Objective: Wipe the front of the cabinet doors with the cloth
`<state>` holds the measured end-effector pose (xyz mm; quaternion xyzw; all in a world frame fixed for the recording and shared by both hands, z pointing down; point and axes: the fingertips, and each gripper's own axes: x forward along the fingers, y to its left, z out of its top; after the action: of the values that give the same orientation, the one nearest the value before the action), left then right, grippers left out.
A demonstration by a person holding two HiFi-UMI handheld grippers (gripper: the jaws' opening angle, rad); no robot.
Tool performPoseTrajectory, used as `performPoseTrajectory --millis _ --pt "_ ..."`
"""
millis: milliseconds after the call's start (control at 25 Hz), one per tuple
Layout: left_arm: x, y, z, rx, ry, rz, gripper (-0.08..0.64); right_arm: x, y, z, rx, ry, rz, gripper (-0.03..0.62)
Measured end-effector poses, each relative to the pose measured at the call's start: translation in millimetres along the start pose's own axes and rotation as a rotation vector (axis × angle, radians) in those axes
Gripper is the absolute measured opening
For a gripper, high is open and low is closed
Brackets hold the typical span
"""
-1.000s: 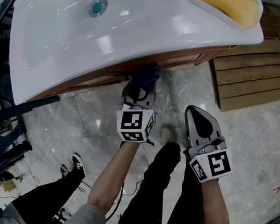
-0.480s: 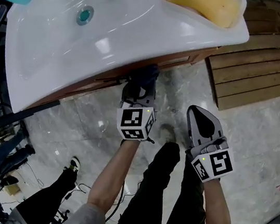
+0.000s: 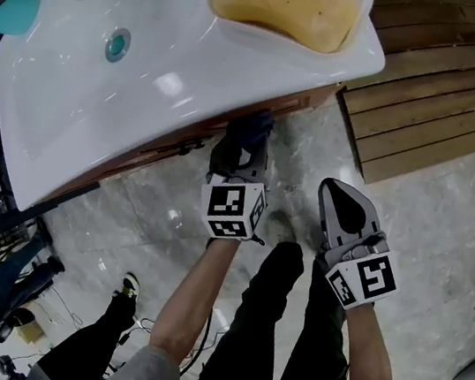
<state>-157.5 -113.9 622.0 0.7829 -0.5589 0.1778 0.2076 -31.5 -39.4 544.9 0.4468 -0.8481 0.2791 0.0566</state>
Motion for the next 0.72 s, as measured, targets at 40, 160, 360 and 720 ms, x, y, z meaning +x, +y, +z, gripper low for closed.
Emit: performPoseTrajectory --millis 40,160,360,720 --pt "2 -3 1 0.003 0.0 -0.006 0.106 -1 -3 0 0.002 -0.002 -0.004 0.011" --pt "8 -13 2 0.01 0.001 -0.02 0.106 -5 -10 0 0.008 -0.006 -0.015 0.011" --pt "18 -26 3 0.02 0.009 -0.043 0.106 -9 -18 1 0.016 -0.008 -0.028 0.011" --pt "35 -50 8 0.036 0.014 -0.088 0.106 -15 -36 5 0.028 -0.02 -0.055 0.011"
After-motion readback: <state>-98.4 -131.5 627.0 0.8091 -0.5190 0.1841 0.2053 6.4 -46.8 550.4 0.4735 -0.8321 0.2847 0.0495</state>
